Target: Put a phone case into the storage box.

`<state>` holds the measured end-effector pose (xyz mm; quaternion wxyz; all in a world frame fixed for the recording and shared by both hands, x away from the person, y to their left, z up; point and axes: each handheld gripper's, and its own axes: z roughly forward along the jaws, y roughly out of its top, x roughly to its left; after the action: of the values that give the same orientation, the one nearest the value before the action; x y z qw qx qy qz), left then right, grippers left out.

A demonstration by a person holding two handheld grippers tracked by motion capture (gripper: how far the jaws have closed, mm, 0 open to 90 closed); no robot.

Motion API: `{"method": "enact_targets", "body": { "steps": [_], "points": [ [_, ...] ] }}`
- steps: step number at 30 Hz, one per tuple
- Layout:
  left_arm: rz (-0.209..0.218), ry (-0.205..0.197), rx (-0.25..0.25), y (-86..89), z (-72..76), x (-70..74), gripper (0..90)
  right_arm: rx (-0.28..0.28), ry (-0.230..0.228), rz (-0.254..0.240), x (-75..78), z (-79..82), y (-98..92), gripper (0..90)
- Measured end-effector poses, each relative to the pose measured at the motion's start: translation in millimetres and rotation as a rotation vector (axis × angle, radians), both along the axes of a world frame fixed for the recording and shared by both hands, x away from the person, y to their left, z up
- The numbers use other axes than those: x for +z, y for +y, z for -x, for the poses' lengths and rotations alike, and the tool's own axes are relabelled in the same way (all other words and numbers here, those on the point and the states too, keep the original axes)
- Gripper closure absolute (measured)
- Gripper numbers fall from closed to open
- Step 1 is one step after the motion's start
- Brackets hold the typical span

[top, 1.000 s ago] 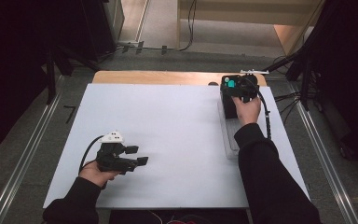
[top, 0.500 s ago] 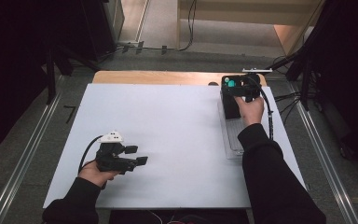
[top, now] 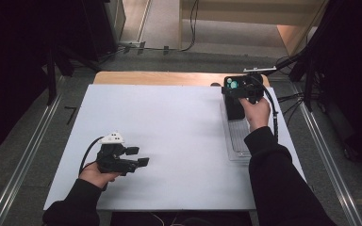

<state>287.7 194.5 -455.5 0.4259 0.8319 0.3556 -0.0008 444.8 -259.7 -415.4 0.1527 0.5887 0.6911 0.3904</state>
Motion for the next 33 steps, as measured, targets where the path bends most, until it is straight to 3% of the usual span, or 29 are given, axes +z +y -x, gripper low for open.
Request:
{"method": "enact_targets", "body": {
  "steps": [4, 6, 14, 16, 24, 28, 33],
  "points": [
    [0.003, -0.002, 0.005, 1.3, 0.0, 1.0, 33.0, 0.036, 0.007, -0.002, 5.8, 5.9, 8.5, 0.0],
    [0.004, -0.001, 0.004, 1.6, -0.2, 0.9, 33.0, 0.056, 0.002, -0.012, 8.9, 9.7, 11.4, 6.5],
    [0.003, 0.003, 0.006, 2.7, -1.0, 1.1, 33.0, 0.118, -0.012, -0.043, 15.7, 21.6, 17.9, 7.1],
    [0.004, 0.004, 0.004, 2.8, -1.4, 1.1, 33.0, 0.135, -0.008, -0.047, 16.8, 25.0, 19.0, 13.7],
    [0.002, 0.001, -0.002, 2.7, -1.8, 2.2, 33.0, 0.190, -0.003, -0.076, 15.9, 33.3, 24.4, 13.9],
    [0.004, 0.000, 0.000, 3.1, -2.6, 2.6, 33.0, 0.271, 0.025, -0.096, 12.2, 38.1, 30.1, 18.6],
    [0.006, 0.002, -0.010, 2.3, -3.8, 1.6, 33.0, 0.315, 0.041, -0.087, 8.8, 41.6, 35.3, 18.8]
  ]
}}
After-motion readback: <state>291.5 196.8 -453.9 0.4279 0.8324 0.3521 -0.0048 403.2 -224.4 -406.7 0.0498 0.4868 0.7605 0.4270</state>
